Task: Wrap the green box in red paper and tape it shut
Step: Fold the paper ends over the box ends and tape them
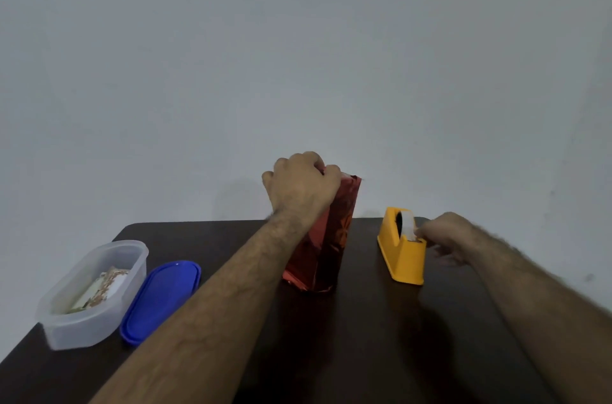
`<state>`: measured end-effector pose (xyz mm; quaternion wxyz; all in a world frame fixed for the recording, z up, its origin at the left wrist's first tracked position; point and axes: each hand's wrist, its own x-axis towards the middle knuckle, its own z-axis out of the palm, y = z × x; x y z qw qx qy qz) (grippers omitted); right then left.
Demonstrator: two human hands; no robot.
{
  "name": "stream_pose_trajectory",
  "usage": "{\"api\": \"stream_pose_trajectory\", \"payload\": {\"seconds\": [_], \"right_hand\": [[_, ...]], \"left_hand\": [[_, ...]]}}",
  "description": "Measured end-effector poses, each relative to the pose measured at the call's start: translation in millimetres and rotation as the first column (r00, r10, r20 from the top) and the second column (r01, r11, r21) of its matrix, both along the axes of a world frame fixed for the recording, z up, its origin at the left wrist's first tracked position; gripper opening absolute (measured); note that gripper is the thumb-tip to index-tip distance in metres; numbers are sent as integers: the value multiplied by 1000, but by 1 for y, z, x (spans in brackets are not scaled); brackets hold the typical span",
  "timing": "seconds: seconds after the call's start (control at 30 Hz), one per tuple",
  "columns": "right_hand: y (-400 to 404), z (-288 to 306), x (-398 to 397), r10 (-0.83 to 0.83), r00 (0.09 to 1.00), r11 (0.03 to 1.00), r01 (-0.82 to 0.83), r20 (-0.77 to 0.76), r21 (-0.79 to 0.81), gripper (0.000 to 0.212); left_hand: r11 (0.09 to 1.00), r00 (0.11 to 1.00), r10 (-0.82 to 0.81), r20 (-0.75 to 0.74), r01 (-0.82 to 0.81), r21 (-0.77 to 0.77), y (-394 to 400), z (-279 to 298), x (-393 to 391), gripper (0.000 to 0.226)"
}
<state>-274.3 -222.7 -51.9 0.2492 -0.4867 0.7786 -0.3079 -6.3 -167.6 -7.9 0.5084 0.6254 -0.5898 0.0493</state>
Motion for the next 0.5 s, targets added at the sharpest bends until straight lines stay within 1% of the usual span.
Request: {"api": "stream_pose_trajectory", "payload": {"seconds": [0.07,0.17,0.23,0.3,0.4,0.5], "right_hand": [[-1,1,4,-14,996,1000,13,87,12,11],[0,3,10,-34,968,997,15,248,77,7],[0,5,11,-48,951,994,15,305,110,5],[0,7,12,-59,936,994,25,346,102,5],[1,8,13,-53,904,998,33,425,55,18],[6,3,17,-64,886,998,70,459,2,42]], "left_hand": [[1000,999,15,33,-15,21,-1,2,3,31],[998,996,41,84,-46,53,-2,6,5,31],[997,995,46,92,-52,63,-3,6,5,31],[997,995,42,87,-47,56,-3,5,4,30],[998,996,41,73,-44,46,-4,3,3,31],[998,998,40,56,-43,50,-5,3,3,30]]}}
